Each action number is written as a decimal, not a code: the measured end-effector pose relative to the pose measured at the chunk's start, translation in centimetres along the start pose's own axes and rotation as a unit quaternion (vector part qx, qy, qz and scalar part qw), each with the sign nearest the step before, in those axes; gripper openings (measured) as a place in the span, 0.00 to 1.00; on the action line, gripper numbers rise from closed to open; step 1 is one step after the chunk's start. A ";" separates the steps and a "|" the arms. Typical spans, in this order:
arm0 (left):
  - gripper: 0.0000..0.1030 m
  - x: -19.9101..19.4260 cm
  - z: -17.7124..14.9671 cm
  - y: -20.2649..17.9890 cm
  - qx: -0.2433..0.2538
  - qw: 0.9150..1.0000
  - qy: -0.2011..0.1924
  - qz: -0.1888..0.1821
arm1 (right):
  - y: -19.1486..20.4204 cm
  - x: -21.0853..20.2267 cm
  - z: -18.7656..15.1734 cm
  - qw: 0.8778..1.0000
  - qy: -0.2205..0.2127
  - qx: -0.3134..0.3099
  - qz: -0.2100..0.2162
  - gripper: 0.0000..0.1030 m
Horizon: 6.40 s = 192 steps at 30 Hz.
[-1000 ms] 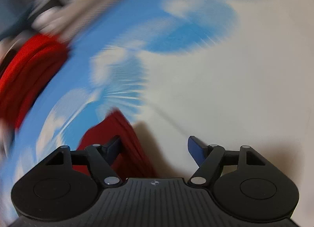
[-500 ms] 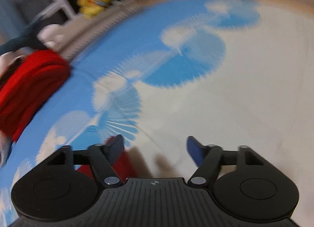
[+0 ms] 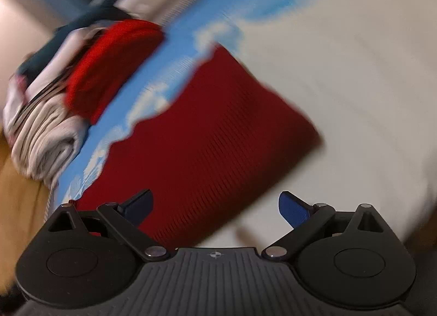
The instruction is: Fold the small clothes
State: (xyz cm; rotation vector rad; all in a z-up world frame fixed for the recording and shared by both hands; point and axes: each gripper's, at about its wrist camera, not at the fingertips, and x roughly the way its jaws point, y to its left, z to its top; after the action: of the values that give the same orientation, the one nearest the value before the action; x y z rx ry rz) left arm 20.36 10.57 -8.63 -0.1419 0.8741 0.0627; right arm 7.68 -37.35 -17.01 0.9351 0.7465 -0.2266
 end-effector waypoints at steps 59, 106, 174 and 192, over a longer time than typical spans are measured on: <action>0.99 4.7 -0.3 9.7 -0.137 0.984 0.107 0.050 | 28.8 10.7 -28.4 0.703 -0.069 -0.707 0.049 0.15; 1.00 4.8 -1.9 5.4 -0.171 0.981 0.090 -0.002 | 21.0 6.7 -17.6 0.773 0.047 -0.622 0.114 0.54; 0.89 29.4 28.1 -24.6 0.140 0.990 0.015 -0.009 | 6.9 21.7 13.2 0.978 0.022 -0.099 0.184 0.25; 1.00 33.2 28.4 -23.1 0.154 0.981 0.051 0.104 | 15.6 24.1 12.3 0.887 0.001 -0.460 0.032 0.27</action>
State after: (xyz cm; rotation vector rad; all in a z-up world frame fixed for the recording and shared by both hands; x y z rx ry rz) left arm 65.83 -8.12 -13.90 0.2384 0.9874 0.1149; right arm 38.73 -34.72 -18.53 0.0477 0.7096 0.1911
